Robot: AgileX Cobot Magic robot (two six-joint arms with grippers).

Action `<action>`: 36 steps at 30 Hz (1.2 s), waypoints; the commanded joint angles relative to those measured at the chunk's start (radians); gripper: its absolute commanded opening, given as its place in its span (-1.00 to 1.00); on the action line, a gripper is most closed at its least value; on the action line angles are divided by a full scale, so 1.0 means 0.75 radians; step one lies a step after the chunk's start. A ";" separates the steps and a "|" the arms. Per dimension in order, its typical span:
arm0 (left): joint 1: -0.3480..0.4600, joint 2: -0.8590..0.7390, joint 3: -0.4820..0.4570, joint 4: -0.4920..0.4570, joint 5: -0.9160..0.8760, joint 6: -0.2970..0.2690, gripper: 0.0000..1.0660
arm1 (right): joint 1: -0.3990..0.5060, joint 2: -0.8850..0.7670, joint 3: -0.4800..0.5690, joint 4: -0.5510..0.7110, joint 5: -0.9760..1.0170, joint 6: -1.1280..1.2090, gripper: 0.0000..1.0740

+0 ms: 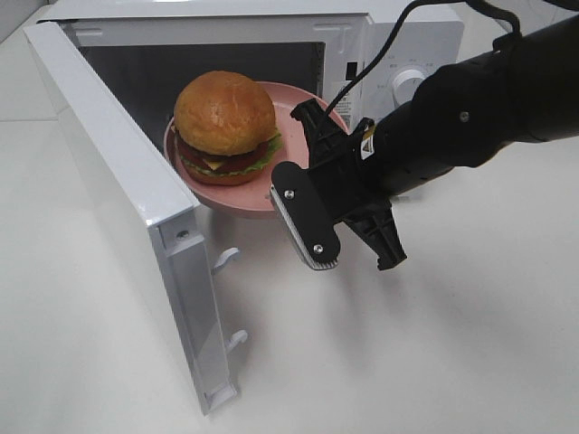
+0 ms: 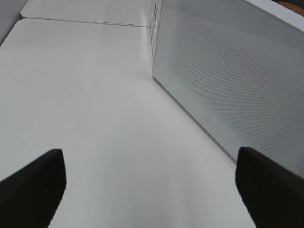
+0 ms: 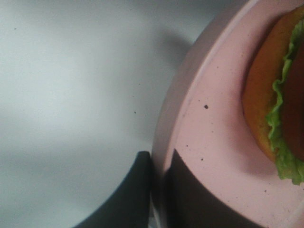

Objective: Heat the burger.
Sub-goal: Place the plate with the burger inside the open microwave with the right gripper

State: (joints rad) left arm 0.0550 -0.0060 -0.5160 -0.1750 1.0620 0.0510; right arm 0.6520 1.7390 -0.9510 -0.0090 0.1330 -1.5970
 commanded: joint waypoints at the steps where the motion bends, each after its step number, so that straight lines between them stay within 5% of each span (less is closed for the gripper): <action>1: -0.001 -0.021 0.001 -0.007 0.008 0.000 0.66 | 0.001 0.021 -0.071 0.012 -0.083 -0.009 -1.00; 36: -0.001 -0.021 0.001 -0.007 0.008 0.000 0.66 | -0.001 0.432 -0.567 -0.041 0.067 0.124 -1.00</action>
State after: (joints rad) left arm 0.0550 -0.0060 -0.5160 -0.1750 1.0620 0.0510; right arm 0.6520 2.0570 -1.3270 -0.0210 0.2230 -1.5440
